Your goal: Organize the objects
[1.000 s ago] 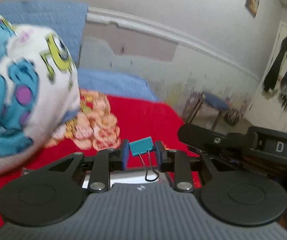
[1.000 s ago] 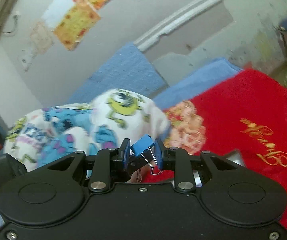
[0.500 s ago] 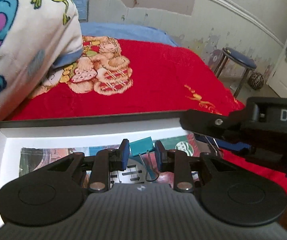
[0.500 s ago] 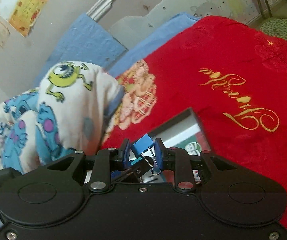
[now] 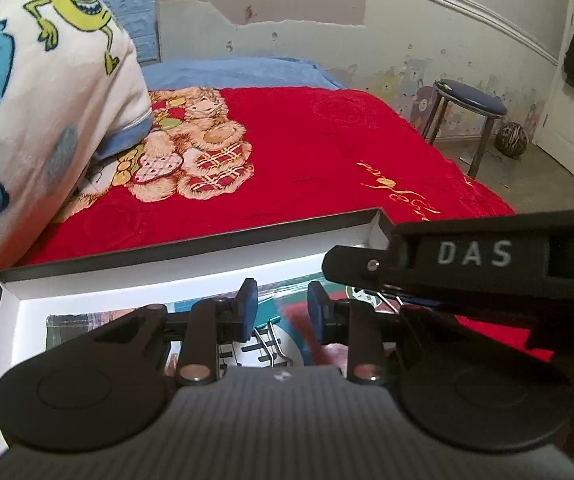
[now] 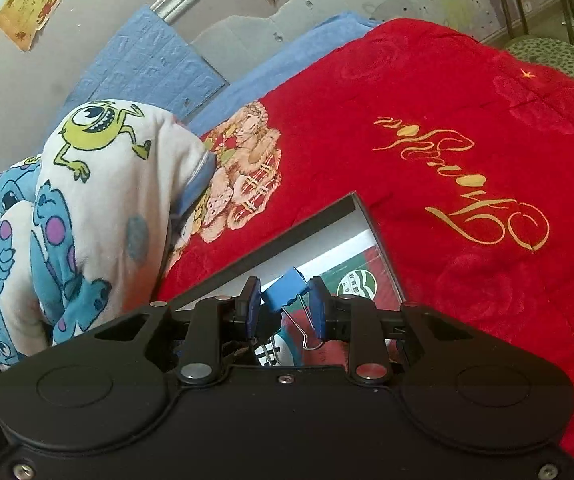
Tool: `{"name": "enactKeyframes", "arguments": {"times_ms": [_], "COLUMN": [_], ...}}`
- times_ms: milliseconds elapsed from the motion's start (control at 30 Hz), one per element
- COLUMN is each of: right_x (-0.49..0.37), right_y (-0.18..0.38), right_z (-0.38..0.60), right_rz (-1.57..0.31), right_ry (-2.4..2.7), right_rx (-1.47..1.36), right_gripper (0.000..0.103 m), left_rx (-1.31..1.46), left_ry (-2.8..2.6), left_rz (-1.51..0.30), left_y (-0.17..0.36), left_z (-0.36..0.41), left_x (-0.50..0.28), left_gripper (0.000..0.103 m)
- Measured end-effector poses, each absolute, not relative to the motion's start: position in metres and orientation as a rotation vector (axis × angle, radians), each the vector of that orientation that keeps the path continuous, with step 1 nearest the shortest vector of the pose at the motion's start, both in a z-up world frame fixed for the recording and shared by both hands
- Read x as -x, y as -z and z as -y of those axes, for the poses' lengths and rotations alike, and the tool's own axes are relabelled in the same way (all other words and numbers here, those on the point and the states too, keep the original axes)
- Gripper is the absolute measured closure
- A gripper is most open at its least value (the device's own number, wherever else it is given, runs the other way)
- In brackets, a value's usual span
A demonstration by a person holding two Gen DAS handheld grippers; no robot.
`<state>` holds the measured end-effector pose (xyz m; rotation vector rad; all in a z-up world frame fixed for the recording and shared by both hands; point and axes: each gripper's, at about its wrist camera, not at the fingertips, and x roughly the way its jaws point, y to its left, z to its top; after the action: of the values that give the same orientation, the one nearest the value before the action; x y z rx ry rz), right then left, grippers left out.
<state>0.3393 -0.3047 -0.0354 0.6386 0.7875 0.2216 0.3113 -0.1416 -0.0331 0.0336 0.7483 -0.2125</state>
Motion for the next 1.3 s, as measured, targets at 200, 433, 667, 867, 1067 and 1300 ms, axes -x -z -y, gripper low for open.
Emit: {"name": "enactKeyframes", "arguments": {"times_ms": [200,433,667,867,1067,1300], "right_x": [-0.341,-0.342,-0.343,-0.341,-0.315,-0.25], "right_y": [0.043,0.046,0.047,0.041,-0.018,-0.128], "right_z": [0.311,0.32,0.318,0.308,0.295,0.265], "right_rz": [-0.801,-0.8,-0.81,-0.791,-0.655,-0.453], "right_ry": [-0.235,-0.238,-0.243,-0.248,-0.298,-0.279], "right_rx": [-0.697,-0.746,-0.732,-0.698,-0.6,-0.409], "right_gripper": [0.077,0.077,0.075,0.062,0.044,0.012], "left_rx": [-0.04,-0.073,-0.073,-0.056,-0.062,-0.072], "left_ry": [0.208,0.171,0.108,0.086,0.044,0.012], "left_rz": [-0.747,-0.715,-0.706,-0.683,-0.6,-0.464], "left_y": [0.032,0.025,0.012,-0.011,-0.059,-0.133], "left_z": [0.141,0.132,0.11,0.085,0.062,0.038], "left_x": [-0.31,-0.304,-0.3,-0.291,-0.276,-0.23], "left_gripper": [0.04,0.016,0.007,0.0,0.0,0.0]}}
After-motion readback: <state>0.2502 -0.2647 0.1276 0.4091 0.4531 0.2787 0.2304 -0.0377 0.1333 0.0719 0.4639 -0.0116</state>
